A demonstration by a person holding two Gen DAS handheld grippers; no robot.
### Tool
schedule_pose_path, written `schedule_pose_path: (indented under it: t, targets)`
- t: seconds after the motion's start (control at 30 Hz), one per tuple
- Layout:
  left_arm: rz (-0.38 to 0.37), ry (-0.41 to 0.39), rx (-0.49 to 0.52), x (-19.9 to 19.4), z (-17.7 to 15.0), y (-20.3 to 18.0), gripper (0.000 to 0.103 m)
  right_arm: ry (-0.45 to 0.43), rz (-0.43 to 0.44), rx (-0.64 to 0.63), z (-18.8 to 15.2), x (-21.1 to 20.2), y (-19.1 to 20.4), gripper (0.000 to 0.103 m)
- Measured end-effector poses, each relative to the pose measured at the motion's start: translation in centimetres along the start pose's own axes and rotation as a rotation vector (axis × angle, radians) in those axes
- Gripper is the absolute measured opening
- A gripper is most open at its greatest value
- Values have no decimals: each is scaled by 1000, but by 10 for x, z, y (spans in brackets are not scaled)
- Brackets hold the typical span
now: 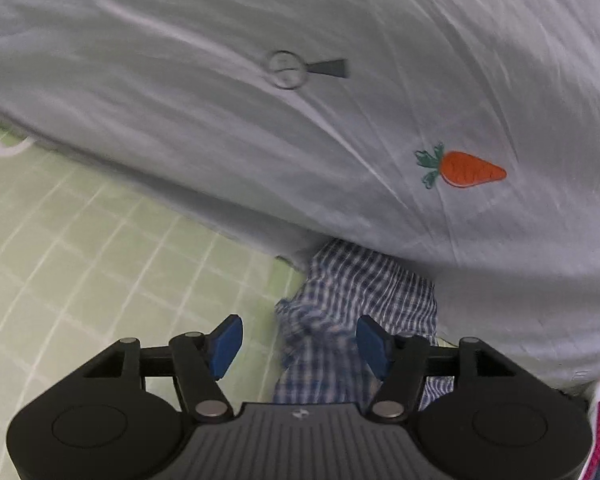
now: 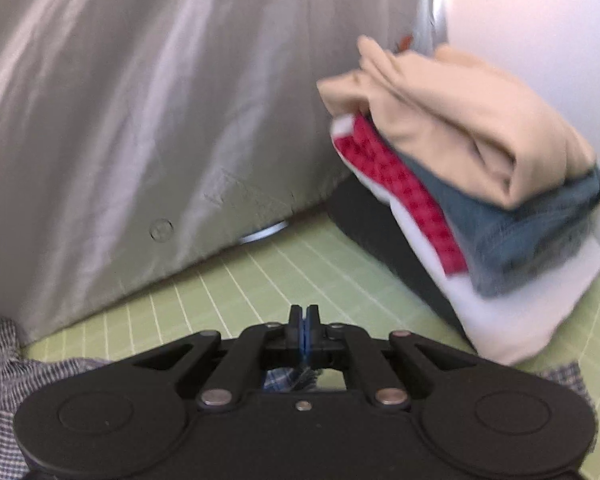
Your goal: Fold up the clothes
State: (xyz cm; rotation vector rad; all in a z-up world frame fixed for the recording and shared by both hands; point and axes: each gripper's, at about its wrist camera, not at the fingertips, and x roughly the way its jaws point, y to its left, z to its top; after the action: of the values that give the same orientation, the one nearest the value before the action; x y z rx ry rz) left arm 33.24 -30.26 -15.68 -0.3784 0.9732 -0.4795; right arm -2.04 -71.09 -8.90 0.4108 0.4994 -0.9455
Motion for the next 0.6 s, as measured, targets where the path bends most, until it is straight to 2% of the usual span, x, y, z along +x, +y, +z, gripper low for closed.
schedule_pose_path:
  t: [0.07, 0.2, 0.3, 0.37, 0.4, 0.43, 0.47, 0.5, 0.6]
  targets:
    - [-33, 60, 8, 0, -7, 6, 64, 14, -11, 20, -6, 4, -5, 1]
    - [-5, 171, 72, 21, -26, 0, 70, 35, -11, 86, -16, 6, -15, 1]
    - [2, 191, 64, 40, -33, -6, 70, 41, -14, 90, -17, 8, -16, 1]
    - [0, 163, 68, 47, -31, -13, 67, 39, -22, 87, -18, 6, -16, 1]
    - [7, 144, 56, 49, -29, -17, 51, 36, -28, 87, -18, 6, -17, 1]
    - [21, 127, 50, 50, -28, -21, 22, 32, -34, 88, -18, 5, -17, 1]
    - [37, 111, 49, 51, -27, -25, 6, 27, -38, 89, -18, 4, -18, 1]
    - [58, 94, 69, 53, -24, -30, 0, 22, -41, 90, -18, 3, -18, 1]
    - [102, 41, 138, 53, -16, -37, 0, 8, -58, 66, -18, 0, -18, 1]
